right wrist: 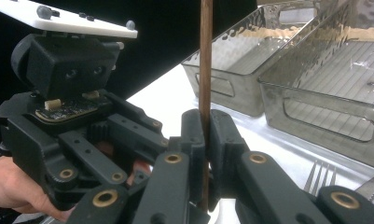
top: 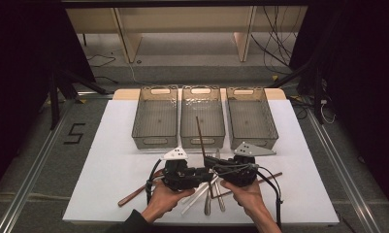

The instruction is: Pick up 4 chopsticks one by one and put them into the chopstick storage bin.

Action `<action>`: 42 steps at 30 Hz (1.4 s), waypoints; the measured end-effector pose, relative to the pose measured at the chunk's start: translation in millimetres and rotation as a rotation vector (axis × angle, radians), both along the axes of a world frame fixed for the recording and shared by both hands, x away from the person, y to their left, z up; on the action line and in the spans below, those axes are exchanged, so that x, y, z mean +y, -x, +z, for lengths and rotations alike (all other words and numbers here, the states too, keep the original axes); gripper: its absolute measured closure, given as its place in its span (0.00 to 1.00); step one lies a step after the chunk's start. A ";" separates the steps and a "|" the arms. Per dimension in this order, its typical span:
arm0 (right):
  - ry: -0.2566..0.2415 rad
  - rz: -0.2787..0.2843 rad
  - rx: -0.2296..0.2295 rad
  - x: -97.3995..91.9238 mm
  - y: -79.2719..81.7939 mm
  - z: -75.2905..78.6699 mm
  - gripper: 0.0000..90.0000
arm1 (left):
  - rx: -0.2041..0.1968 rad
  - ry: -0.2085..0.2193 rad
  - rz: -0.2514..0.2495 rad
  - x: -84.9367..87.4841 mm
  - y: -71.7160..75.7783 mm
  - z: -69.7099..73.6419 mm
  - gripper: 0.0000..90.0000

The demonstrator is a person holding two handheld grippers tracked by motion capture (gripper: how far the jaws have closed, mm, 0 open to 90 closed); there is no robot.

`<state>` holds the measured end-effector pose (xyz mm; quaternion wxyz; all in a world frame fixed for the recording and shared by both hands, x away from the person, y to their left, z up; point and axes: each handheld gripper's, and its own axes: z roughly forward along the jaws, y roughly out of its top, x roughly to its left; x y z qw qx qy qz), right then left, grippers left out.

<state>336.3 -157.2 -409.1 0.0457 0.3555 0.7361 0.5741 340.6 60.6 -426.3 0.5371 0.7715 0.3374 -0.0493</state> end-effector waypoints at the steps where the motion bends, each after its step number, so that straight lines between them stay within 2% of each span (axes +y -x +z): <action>1: 0.000 0.001 0.000 0.0 0.1 0.0 0.95 | 0.000 0.000 0.000 0.0 0.0 0.0 0.78; 3: -0.001 -0.001 -0.003 -0.2 0.3 0.0 0.95 | -0.002 -0.011 0.011 0.3 -0.4 0.0 0.85; 4: -0.003 -0.001 -0.004 -0.7 0.6 0.2 0.95 | 0.018 -0.003 0.018 1.4 -1.9 -0.6 0.88; 5: -0.003 -0.001 -0.004 -0.7 0.6 0.2 0.95 | 0.018 -0.003 0.018 1.4 -1.9 -0.6 0.89; 7: -0.006 -0.006 -0.014 -1.0 1.3 0.3 0.95 | 0.043 0.011 0.028 4.2 -4.0 -1.2 0.92; 11: -0.012 -0.006 -0.010 -1.6 1.7 1.0 0.94 | 0.043 0.006 0.027 4.4 -3.7 0.2 0.93; 12: -0.017 -0.002 -0.018 -2.4 2.5 1.6 0.93 | 0.024 -0.012 0.020 5.0 -3.6 2.3 0.93; 13: -0.018 -0.001 -0.021 -2.7 2.9 2.1 0.91 | 0.024 -0.012 0.020 5.0 -3.6 2.3 0.93; 14: -0.011 -0.008 -0.037 -4.1 3.6 3.2 0.87 | 0.004 -0.042 0.023 7.4 -4.5 4.2 0.93; 15: -0.011 -0.008 -0.037 -4.1 3.6 3.2 0.87 | 0.004 -0.042 0.023 7.4 -4.5 4.2 0.93; 16: -0.011 0.006 -0.053 -10.3 3.4 6.0 0.81 | 0.004 -0.056 0.028 12.9 -8.1 5.9 0.93; 19: 0.000 -0.007 -0.069 -19.2 4.3 9.4 0.76 | -0.002 -0.078 0.039 19.4 -12.0 8.5 0.93; 20: 0.027 -0.004 -0.092 -28.1 6.2 12.1 0.70 | -0.015 -0.106 0.050 27.3 -16.7 11.9 0.93; 21: 0.048 -0.004 -0.102 -31.9 7.6 12.9 0.66 | -0.015 -0.106 0.050 27.3 -16.7 11.9 0.93; 22: 0.073 -0.006 -0.108 -35.2 9.1 13.0 0.61 | -0.028 -0.139 0.068 36.1 -22.1 16.4 0.93; 23: 0.094 -0.006 -0.110 -38.4 10.9 12.5 0.58 | -0.028 -0.139 0.068 36.1 -22.1 16.4 0.93; 24: 0.110 -0.003 -0.113 -41.5 13.1 11.0 0.55 | -0.031 -0.172 0.090 45.6 -28.6 21.5 0.93; 25: 0.126 -0.003 -0.117 -44.2 15.5 8.8 0.53 | -0.031 -0.172 0.090 45.6 -28.6 21.5 0.93; 26: 0.145 -0.004 -0.116 -46.4 17.8 6.1 0.50 | -0.030 -0.204 0.115 56.4 -36.3 27.7 0.93; 27: 0.145 -0.004 -0.116 -46.4 17.8 6.1 0.50 | -0.030 -0.204 0.115 56.4 -36.3 27.7 0.93; 28: 0.177 -0.006 -0.095 -49.8 21.0 -0.1 0.46 | -0.025 -0.215 0.136 67.9 -45.0 36.2 0.93; 29: 0.177 -0.006 -0.095 -49.8 21.0 -0.1 0.46 | -0.025 -0.215 0.136 67.9 -45.0 36.2 0.93; 30: 0.185 -0.013 -0.085 -53.0 23.8 -5.5 0.45 | -0.030 -0.230 0.158 78.8 -54.9 45.7 0.93; 31: 0.186 -0.014 -0.080 -54.2 24.8 -7.1 0.44 | -0.030 -0.230 0.158 78.8 -54.9 45.7 0.93; 32: 0.188 -0.015 -0.075 -55.0 25.8 -8.0 0.42 | -0.033 -0.238 0.190 88.2 -65.3 54.4 0.93; 33: 0.190 -0.018 -0.079 -55.6 26.7 -8.4 0.42 | -0.033 -0.238 0.190 88.2 -65.3 54.4 0.93; 34: 0.193 -0.022 -0.085 -55.8 28.1 -8.3 0.41 | -0.038 -0.250 0.209 96.7 -75.2 61.9 0.93; 35: 0.191 -0.019 -0.094 -56.1 29.1 -8.3 0.41 | -0.038 -0.250 0.209 96.7 -75.2 61.9 0.93; 36: 0.193 -0.021 -0.096 -56.1 30.7 -7.9 0.40 | -0.043 -0.261 0.231 102.7 -83.5 67.2 0.93; 37: 0.193 -0.021 -0.096 -56.1 30.7 -7.9 0.40 | -0.043 -0.261 0.231 102.7 -83.5 67.2 0.93; 38: 0.204 -0.016 -0.108 -55.8 32.8 -8.0 0.40 | -0.043 -0.267 0.247 107.4 -91.5 70.5 0.93; 39: 0.211 -0.006 -0.106 -55.6 33.8 -8.3 0.40 | -0.043 -0.267 0.247 107.4 -91.5 70.5 0.93; 42: 0.235 -0.002 -0.108 -55.1 36.7 -10.2 0.39 | -0.039 -0.291 0.275 112.5 -105.2 72.3 0.93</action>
